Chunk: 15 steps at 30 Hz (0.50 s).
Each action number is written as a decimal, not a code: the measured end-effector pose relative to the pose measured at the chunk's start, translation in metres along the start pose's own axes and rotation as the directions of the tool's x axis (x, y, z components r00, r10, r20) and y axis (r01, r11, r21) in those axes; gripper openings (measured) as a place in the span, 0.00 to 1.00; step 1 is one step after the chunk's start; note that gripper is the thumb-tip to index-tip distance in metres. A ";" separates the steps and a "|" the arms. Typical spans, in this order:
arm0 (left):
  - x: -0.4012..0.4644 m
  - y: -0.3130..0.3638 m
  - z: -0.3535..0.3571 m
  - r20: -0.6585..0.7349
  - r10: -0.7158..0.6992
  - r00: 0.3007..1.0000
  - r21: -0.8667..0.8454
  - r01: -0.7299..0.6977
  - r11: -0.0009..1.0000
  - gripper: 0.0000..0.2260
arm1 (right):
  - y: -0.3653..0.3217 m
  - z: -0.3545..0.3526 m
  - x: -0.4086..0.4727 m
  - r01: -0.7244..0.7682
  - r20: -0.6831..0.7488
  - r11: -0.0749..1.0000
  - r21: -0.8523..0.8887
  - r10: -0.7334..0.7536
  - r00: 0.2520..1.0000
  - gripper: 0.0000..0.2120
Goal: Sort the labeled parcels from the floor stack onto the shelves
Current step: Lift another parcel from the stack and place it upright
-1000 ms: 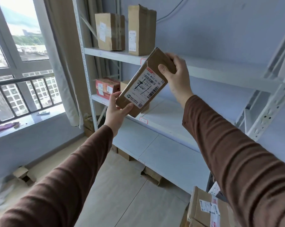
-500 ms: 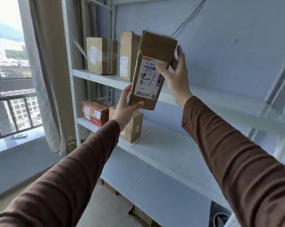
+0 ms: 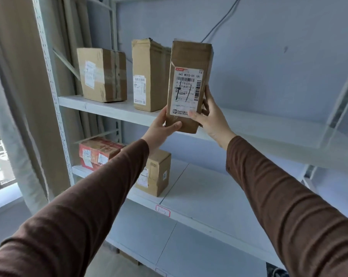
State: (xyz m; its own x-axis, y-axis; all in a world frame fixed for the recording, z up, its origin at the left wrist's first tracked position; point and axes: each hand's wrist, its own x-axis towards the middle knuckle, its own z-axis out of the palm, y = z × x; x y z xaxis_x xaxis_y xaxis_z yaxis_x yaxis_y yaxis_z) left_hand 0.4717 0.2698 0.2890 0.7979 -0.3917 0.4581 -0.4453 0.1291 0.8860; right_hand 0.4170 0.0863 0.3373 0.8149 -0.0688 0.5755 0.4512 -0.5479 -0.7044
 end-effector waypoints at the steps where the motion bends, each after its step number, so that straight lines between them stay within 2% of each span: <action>1: 0.008 -0.003 -0.004 0.024 -0.004 1.000 0.004 0.004 1.000 0.27 | 0.003 0.003 0.005 -0.009 -0.022 1.000 -0.010 0.008 1.000 0.48; 5: 0.035 -0.014 -0.015 0.122 -0.011 0.992 0.021 0.008 1.000 0.26 | 0.017 0.008 0.018 -0.038 -0.072 0.999 -0.002 0.038 0.997 0.45; 10: 0.070 -0.030 -0.024 0.179 0.026 0.983 0.173 -0.057 0.983 0.23 | 0.036 0.009 0.035 -0.107 -0.115 0.994 -0.006 0.106 0.988 0.41; 15: 0.105 -0.047 -0.028 0.154 0.035 0.987 0.327 -0.084 0.941 0.23 | 0.059 0.007 0.060 -0.114 -0.122 0.990 -0.078 0.104 0.987 0.25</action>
State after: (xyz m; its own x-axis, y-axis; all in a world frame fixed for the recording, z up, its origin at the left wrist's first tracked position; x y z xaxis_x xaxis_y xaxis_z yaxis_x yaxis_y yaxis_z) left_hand 0.5879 0.2483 0.2980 0.7098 -0.5227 0.4721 -0.6190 -0.1431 0.7722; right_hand 0.4952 0.0553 0.3270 0.8067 -0.2269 0.5456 0.3258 -0.5996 -0.7310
